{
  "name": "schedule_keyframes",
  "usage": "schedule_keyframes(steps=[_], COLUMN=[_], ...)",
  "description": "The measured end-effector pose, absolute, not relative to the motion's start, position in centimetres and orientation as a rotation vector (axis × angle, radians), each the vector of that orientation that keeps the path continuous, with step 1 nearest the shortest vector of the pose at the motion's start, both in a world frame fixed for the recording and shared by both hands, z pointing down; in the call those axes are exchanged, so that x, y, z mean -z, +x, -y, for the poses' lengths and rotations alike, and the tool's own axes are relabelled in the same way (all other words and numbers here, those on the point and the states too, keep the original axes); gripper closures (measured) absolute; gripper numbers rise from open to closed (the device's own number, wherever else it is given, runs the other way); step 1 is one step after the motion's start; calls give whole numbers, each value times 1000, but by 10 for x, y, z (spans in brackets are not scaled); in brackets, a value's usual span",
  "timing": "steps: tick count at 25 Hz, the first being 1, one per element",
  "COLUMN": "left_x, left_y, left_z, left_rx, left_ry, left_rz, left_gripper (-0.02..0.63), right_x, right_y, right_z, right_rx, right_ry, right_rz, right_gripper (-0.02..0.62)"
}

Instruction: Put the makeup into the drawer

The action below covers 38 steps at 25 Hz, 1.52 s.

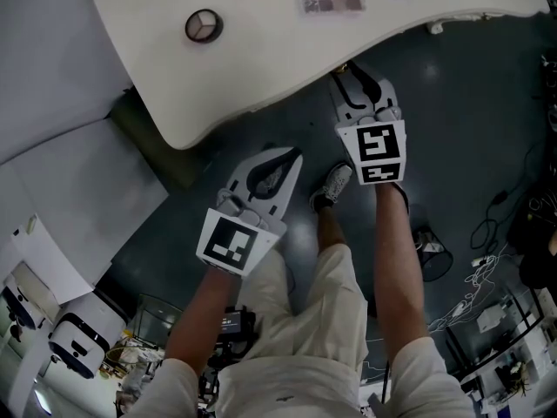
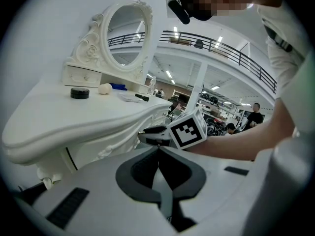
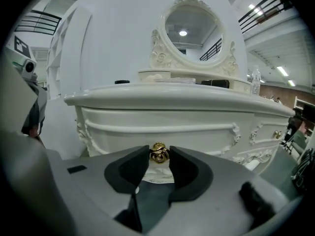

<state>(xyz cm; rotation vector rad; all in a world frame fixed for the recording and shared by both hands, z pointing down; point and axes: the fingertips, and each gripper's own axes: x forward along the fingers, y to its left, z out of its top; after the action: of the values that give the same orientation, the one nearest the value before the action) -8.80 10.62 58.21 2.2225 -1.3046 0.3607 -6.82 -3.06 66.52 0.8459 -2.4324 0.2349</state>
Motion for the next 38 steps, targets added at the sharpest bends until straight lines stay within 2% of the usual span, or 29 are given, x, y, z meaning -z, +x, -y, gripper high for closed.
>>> schedule_keyframes(steps=[15, 38], left_x=[-582, -560], left_y=[-80, -36], left_z=[-108, -142], left_rx=[-357, -333], left_ry=[2223, 2249], left_rz=[1298, 1235], left_gripper=[595, 595], right_x=[-667, -667], right_y=[-60, 25], right_z=[25, -65], right_rx=[-279, -366], right_ry=[819, 825], right_rz=[2416, 2364], right_gripper=[471, 471])
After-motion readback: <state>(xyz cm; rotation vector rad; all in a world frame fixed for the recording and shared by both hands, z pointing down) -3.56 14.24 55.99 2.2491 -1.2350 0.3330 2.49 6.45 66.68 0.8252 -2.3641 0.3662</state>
